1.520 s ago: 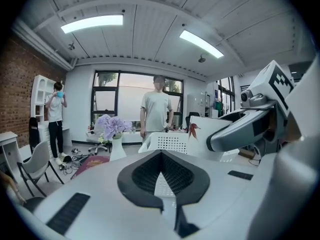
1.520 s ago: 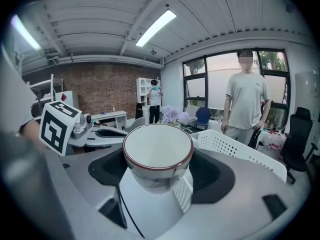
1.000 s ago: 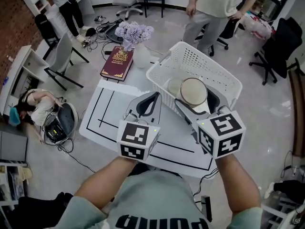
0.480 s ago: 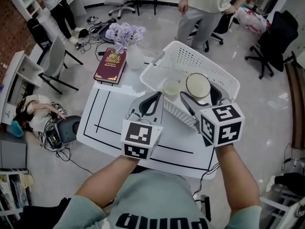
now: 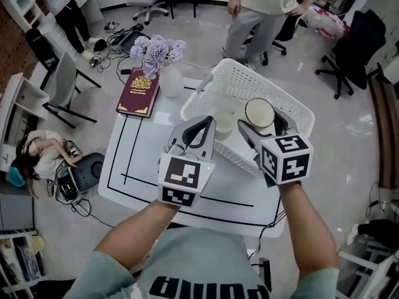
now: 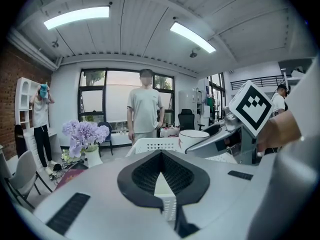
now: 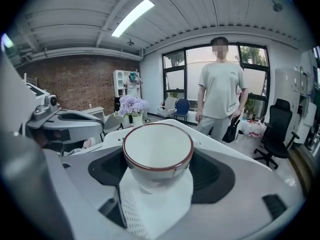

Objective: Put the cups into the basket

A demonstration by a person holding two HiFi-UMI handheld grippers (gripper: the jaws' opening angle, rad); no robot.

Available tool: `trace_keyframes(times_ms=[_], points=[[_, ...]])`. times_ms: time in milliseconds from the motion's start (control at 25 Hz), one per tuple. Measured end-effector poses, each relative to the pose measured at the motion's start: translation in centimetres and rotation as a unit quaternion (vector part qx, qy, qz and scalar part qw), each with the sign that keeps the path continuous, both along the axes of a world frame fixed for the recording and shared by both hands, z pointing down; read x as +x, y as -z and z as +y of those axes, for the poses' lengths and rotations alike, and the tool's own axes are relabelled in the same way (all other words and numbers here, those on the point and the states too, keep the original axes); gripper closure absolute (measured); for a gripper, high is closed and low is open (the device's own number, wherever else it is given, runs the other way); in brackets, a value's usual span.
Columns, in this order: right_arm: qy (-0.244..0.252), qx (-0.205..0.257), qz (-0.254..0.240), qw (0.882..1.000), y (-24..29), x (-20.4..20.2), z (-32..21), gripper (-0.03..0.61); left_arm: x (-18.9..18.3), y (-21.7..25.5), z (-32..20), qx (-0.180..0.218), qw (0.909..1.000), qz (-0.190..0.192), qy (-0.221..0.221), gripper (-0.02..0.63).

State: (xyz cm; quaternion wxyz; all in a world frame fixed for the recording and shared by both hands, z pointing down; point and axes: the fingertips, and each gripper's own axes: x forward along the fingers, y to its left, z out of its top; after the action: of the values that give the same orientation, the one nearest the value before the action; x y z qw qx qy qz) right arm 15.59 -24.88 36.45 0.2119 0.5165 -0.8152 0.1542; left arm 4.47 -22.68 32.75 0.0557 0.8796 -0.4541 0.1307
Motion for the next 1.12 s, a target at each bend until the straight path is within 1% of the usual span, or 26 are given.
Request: trace_keyframes(times_ms=[360, 720, 1120], points=[[-0.013, -0.017, 0.002, 1.0, -2.4, 1.5, -2.9, 0.202, 0.3, 0.0, -1.8, -0.005, 1.0, 0.004, -0.006, 0.609], [-0.002, -0.034, 0.031, 0.999, -5.8, 1.7, -5.0, 0.202, 0.3, -0.4, -2.2, -0.01, 0.9999, 0.009, -0.01, 0.609], [-0.019, -0.076, 0.052, 0.996, -10.3, 2.7, -5.8, 0.202, 0.3, -0.5, -2.7, -0.014, 0.9996, 0.022, -0.012, 0.609]])
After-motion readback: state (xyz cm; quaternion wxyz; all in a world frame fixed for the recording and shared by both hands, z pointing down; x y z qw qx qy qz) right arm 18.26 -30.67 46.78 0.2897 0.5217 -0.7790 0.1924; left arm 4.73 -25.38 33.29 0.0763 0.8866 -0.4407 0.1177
